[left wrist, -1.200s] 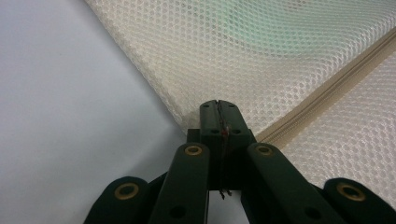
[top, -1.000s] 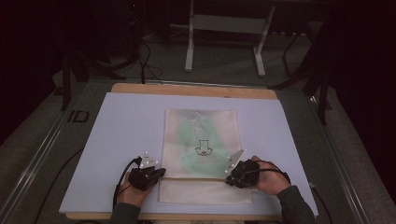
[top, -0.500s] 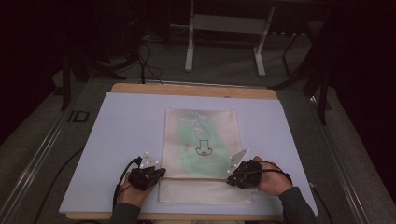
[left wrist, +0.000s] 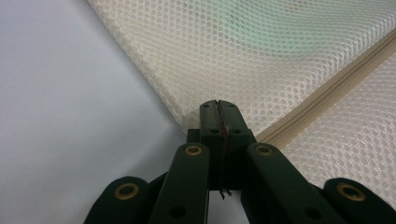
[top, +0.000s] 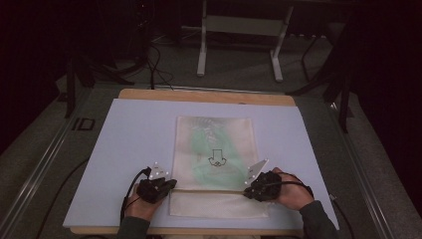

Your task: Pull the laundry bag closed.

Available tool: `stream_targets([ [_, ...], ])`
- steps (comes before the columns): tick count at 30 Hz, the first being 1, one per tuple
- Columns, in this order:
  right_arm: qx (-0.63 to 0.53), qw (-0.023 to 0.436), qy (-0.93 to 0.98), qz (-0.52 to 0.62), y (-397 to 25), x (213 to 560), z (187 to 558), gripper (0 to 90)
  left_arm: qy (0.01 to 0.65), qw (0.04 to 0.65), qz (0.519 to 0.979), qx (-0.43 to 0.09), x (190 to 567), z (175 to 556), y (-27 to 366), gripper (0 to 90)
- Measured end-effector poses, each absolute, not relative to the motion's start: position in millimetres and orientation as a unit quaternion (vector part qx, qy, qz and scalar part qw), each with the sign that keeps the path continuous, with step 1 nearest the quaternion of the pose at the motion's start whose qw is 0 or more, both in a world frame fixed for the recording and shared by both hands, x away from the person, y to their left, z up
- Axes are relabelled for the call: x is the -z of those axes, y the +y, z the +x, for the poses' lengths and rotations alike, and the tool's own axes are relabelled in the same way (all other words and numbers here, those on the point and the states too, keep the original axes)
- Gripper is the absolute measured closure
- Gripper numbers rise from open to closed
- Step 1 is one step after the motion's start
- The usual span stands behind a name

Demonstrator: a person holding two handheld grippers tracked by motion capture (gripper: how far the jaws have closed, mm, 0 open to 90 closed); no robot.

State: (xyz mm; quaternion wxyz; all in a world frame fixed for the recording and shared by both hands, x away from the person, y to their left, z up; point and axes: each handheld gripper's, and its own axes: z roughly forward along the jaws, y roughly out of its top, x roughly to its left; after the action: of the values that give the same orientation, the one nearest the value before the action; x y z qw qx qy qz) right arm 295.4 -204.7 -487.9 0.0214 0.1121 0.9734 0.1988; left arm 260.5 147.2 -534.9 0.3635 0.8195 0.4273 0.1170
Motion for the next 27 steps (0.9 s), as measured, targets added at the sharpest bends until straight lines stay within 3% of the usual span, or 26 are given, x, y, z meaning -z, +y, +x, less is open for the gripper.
stream_targets([
  [27, -0.192, 0.023, 0.971, 0.142, -232.1, 494.1, 294.1, 82.0, 0.427, 0.360, 0.821, -0.119, 534.4, 260.1, 146.5, 89.4],
])
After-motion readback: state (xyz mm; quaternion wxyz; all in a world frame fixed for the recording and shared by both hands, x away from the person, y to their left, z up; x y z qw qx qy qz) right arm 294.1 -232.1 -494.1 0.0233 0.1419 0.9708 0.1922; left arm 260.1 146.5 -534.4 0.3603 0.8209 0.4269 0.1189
